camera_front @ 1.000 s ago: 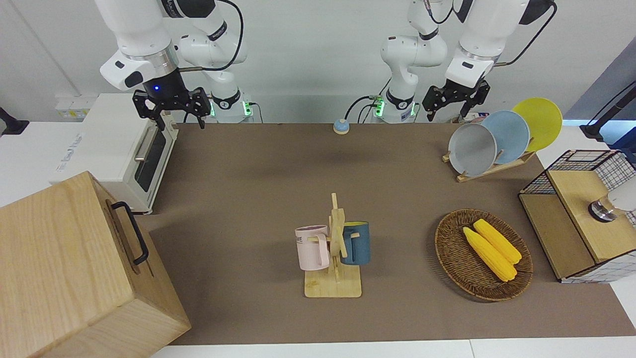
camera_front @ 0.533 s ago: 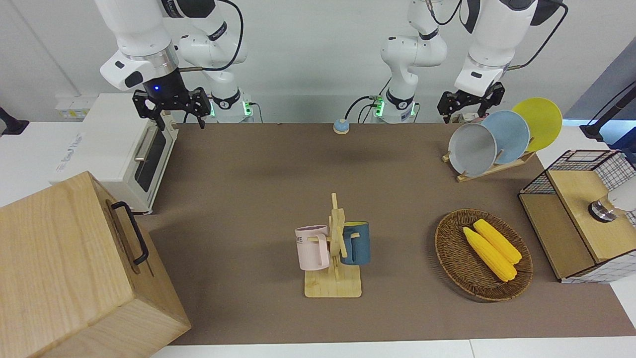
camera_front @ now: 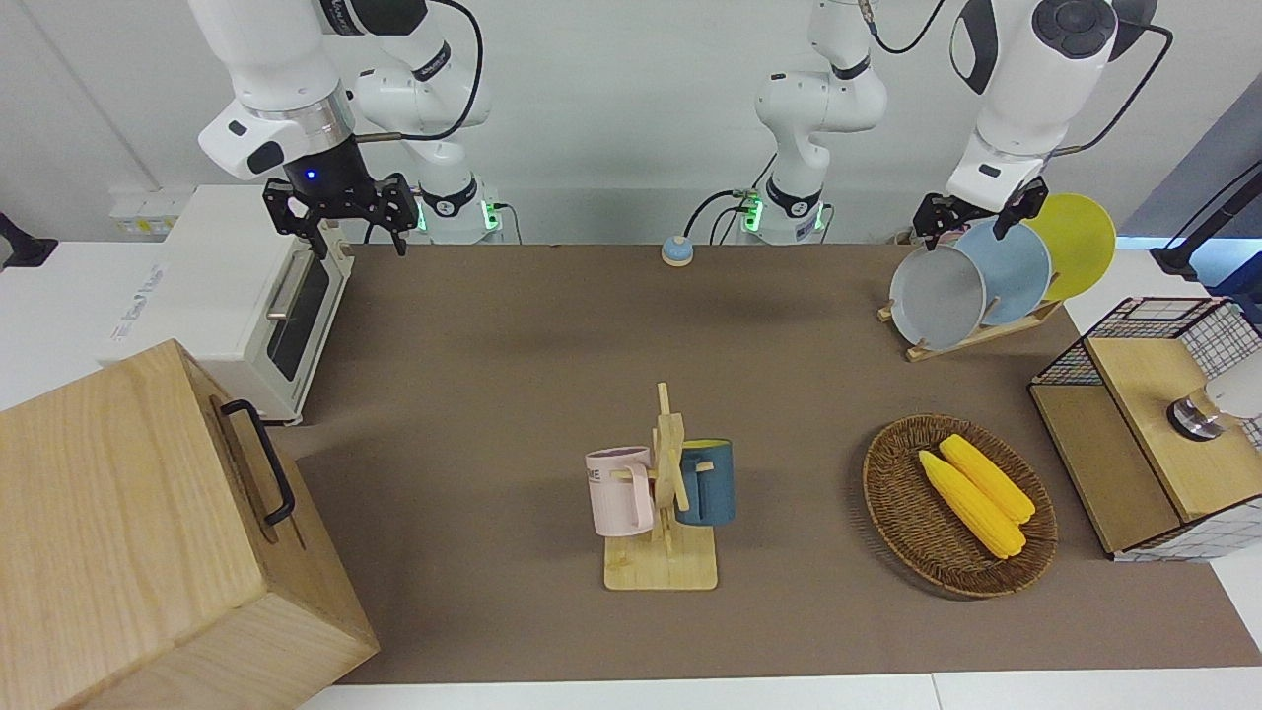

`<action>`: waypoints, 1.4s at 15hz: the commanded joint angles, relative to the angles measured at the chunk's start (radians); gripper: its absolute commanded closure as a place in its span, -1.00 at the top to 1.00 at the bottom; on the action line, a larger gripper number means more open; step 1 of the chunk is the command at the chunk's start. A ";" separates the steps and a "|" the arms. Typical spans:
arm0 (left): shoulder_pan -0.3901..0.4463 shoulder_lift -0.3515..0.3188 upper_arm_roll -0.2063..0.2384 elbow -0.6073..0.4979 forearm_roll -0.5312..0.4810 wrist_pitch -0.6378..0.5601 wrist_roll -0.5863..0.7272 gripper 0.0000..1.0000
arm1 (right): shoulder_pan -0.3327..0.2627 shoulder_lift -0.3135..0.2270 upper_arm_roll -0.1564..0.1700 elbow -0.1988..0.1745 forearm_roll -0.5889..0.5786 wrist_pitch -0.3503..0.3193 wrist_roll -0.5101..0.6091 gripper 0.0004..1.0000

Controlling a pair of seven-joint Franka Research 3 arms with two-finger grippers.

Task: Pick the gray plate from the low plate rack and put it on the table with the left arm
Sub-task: 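Lower the left gripper onto the rim of the front gray plate and grasp it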

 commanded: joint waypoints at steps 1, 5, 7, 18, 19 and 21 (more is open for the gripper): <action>-0.004 -0.018 0.003 -0.073 0.081 0.052 0.035 1.00 | -0.023 0.010 0.021 0.020 -0.003 -0.016 0.015 0.97; -0.003 -0.022 0.005 -0.151 0.126 0.121 0.069 1.00 | -0.023 0.010 0.021 0.022 -0.003 -0.016 0.013 0.97; -0.003 -0.024 0.037 -0.188 0.134 0.168 0.087 1.00 | -0.023 0.010 0.021 0.022 -0.003 -0.016 0.013 0.97; -0.003 -0.021 0.207 -0.367 0.109 0.387 0.187 1.00 | -0.023 0.010 0.021 0.022 -0.003 -0.016 0.013 0.97; -0.004 -0.018 0.219 -0.378 0.108 0.408 0.187 1.00 | -0.023 0.010 0.021 0.020 -0.003 -0.016 0.013 0.97; -0.006 -0.012 0.222 -0.391 0.094 0.423 0.188 1.00 | -0.023 0.010 0.021 0.022 -0.003 -0.016 0.013 0.97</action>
